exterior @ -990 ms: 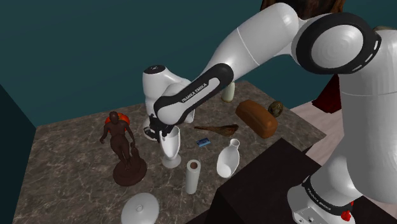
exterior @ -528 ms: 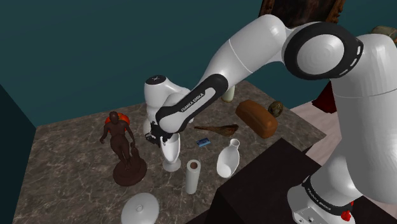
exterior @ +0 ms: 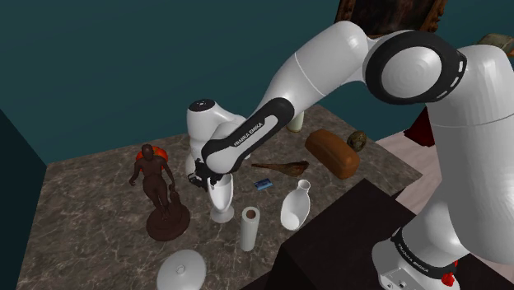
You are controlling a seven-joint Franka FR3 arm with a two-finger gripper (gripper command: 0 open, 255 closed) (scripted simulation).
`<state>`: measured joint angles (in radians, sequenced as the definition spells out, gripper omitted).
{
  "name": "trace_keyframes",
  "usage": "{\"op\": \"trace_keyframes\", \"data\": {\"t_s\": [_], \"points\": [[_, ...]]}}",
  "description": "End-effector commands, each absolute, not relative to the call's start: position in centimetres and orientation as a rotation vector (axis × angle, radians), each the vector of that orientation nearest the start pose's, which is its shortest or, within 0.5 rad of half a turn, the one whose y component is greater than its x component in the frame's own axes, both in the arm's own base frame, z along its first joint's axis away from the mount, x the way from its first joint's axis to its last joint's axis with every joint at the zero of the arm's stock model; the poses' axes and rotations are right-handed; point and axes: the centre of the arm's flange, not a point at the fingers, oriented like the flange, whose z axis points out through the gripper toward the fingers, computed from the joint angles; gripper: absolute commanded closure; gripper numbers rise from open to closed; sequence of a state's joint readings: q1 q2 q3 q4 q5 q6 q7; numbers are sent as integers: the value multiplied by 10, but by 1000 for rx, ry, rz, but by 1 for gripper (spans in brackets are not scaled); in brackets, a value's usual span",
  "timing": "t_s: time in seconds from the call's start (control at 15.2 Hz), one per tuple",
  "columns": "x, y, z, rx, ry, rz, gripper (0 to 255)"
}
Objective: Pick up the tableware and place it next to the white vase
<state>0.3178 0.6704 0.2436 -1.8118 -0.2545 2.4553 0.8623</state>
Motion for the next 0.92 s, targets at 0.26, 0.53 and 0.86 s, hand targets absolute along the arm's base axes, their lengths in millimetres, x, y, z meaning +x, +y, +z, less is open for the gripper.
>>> {"op": "trace_keyframes", "data": {"t_s": [0.26,0.53,0.86], "points": [[555,337,179,-3138,242,-15,0],[555,338,218,-3138,242,-15,0],[555,338,229,-3138,242,-15,0]]}}
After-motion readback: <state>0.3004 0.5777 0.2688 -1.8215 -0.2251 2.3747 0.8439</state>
